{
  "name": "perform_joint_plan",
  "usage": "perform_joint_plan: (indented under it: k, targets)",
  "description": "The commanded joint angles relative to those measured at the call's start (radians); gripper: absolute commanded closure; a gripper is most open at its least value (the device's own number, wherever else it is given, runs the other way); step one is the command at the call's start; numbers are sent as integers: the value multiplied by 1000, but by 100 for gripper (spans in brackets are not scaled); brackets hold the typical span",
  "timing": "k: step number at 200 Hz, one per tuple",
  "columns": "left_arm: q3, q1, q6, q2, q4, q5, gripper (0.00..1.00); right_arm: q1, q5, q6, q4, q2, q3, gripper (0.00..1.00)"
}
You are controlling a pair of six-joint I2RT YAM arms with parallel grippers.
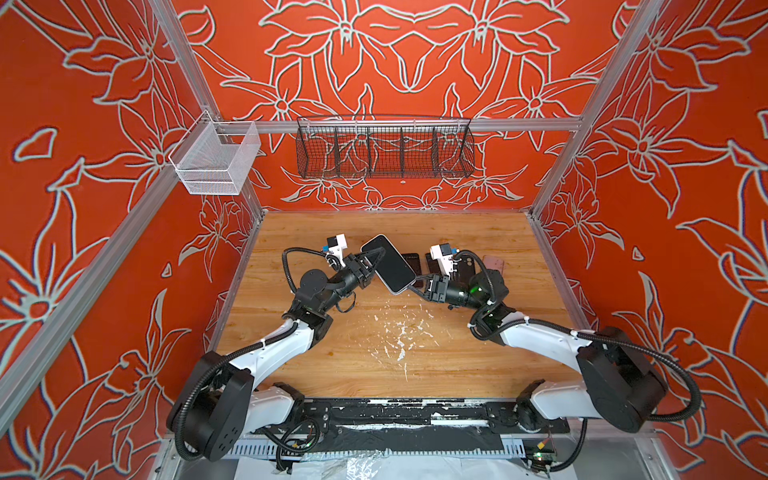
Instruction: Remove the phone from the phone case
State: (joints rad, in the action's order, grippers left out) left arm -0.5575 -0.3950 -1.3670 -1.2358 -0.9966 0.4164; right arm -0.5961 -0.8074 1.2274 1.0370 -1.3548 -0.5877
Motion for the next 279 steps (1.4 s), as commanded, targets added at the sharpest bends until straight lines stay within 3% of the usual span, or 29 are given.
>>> perform_joint_plan:
  k: [1,48,139,173,177,226,256,272,279]
  targets:
    - [-10,2,59,-10,19,-8,86,-7,16,16,104,61,-4,96]
    - [-13,2,86,-5,43,-15,53,-11,68,32,109,86,15,98]
    - [-21,2,66,-1,54,-5,28,-13,144,17,102,81,39,100]
    - [-28,2,64,54,179,-9,7,-12,165,7,112,61,37,100]
    - [-29,2,65,65,199,-13,1,-12,166,7,116,56,36,100]
    - [-64,2,141,239,533,-100,3,-11,175,12,155,1,8,100]
    - [-112,5,60,309,761,-90,3,-11,187,3,168,-33,-6,100]
    - [-116,4,90,320,783,-63,0,-11,188,-14,171,-51,-15,100]
    - [-109,4,65,325,792,-69,5,-11,189,-25,166,-58,-17,100]
